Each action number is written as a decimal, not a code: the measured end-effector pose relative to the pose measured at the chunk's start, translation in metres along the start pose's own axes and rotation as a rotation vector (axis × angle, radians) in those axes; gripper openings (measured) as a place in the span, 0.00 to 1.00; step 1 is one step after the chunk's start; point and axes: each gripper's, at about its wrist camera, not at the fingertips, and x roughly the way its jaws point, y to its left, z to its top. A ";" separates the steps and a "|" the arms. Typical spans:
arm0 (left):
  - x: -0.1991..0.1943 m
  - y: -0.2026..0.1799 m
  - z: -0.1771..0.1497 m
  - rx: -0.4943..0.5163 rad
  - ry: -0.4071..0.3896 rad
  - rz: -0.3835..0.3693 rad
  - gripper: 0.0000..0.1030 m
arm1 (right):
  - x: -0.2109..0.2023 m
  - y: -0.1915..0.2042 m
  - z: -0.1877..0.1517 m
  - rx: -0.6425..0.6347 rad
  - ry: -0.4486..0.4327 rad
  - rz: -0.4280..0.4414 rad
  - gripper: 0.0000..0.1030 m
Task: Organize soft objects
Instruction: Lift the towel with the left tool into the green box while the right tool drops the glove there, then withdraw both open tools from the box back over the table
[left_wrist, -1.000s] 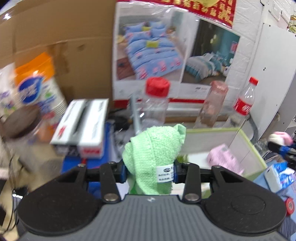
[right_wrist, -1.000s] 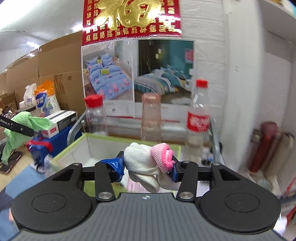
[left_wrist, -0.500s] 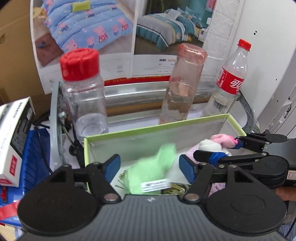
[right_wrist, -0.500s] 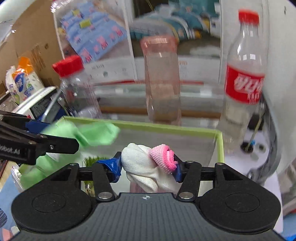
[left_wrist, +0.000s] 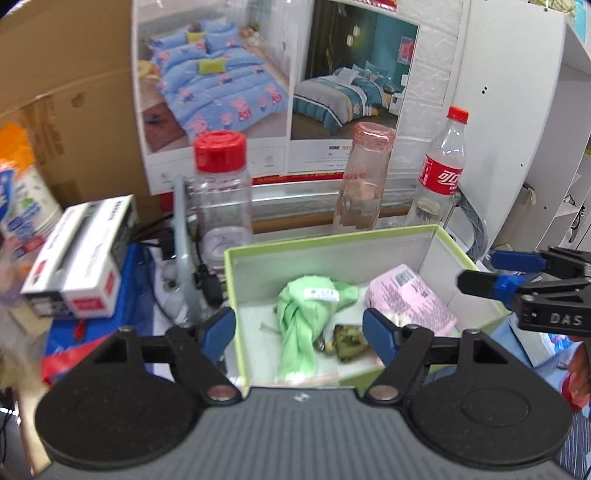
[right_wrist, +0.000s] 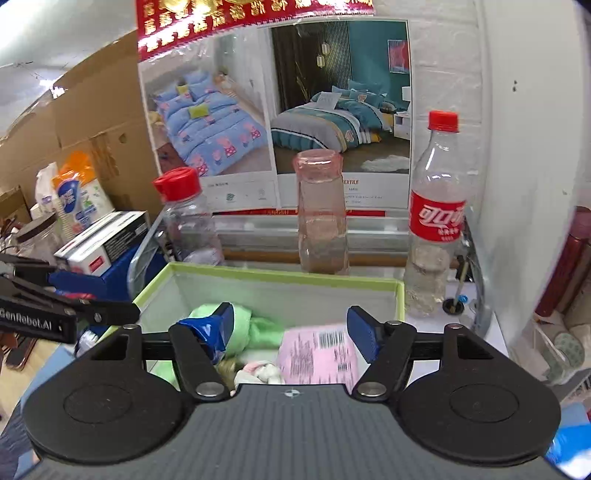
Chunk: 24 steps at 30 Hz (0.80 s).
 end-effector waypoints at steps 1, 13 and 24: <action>-0.010 0.000 -0.007 -0.001 -0.005 0.010 0.73 | -0.010 0.002 -0.007 0.001 0.000 0.001 0.54; -0.106 0.007 -0.093 -0.001 -0.059 0.090 0.76 | -0.122 0.004 -0.098 0.075 -0.061 -0.072 0.58; -0.122 0.071 -0.191 -0.176 0.034 0.214 0.78 | -0.169 -0.016 -0.202 0.267 -0.073 -0.215 0.59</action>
